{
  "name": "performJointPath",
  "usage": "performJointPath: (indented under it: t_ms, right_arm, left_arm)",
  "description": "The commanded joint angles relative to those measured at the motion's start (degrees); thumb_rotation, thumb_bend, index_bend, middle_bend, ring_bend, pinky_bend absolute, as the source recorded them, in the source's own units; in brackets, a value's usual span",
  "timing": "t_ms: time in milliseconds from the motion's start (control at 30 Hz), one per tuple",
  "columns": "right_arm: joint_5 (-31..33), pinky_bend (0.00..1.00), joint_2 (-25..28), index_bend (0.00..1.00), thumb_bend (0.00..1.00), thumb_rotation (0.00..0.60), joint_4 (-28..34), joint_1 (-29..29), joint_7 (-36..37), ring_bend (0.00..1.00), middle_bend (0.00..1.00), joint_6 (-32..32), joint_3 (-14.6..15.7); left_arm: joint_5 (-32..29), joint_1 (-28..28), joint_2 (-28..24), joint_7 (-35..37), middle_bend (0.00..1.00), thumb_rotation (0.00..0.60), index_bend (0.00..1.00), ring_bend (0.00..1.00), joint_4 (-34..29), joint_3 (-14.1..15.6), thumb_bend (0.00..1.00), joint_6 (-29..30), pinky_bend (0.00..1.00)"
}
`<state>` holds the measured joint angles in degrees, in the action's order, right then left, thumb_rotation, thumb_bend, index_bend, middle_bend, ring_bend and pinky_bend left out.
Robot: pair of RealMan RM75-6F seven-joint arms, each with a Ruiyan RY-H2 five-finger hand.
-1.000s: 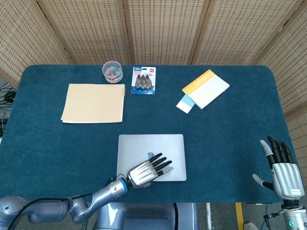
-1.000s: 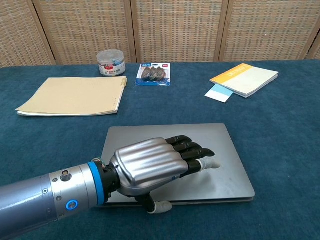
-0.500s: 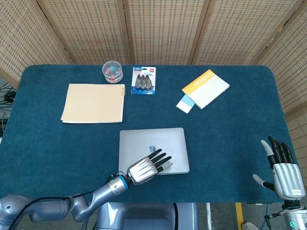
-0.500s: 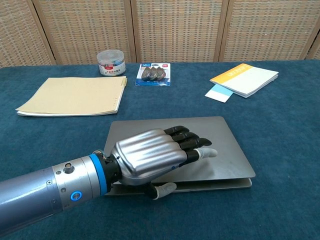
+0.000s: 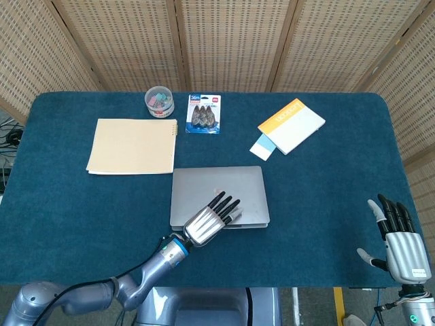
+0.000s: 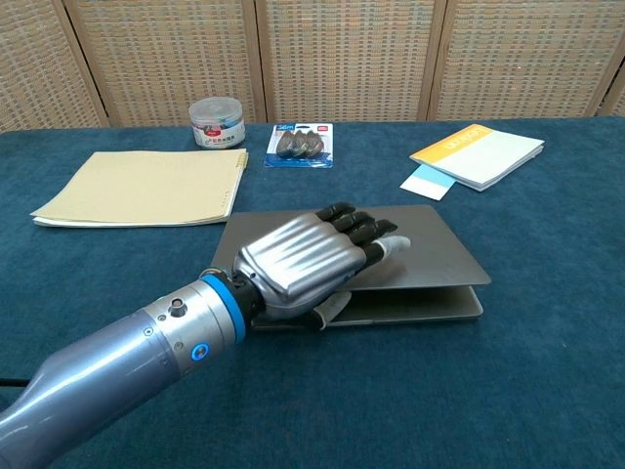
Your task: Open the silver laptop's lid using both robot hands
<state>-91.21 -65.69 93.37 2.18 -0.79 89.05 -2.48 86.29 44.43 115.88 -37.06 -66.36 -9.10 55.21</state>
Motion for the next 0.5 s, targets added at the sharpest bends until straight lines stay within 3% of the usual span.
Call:
performJointPath:
  t_ms: [33,267,500]
  right_arm:
    - [-0.14,0.00,-0.20,0.00,0.00,0.600,-0.34,0.52,-0.10,0.00,0.00,-1.05,0.27]
    - [-4.70,0.00,-0.06,0.01,0.00,0.600,-3.30,4.91,1.19,0.00,0.00,-7.39,2.23]
    - [-8.91,0.00,-0.07,0.07,0.01,0.600,-6.58,12.45,8.10,0.00,0.00,-16.79,3.77]
  left_arm:
    - [-1.90,0.55,1.48,0.00,0.00,0.600,0.00,0.00,0.49,-2.04,0.64,0.76,0.00]
    - [-3.22,1.97,0.20,-1.20,0.00,0.600,0.00,0.00,-0.40,-3.05,0.63,-0.14,0.00]
    - [-4.40,3.18,-2.38,-1.41,0.00,0.600,0.00,0.00,-3.15,-3.20,0.63,-1.55,0.00]
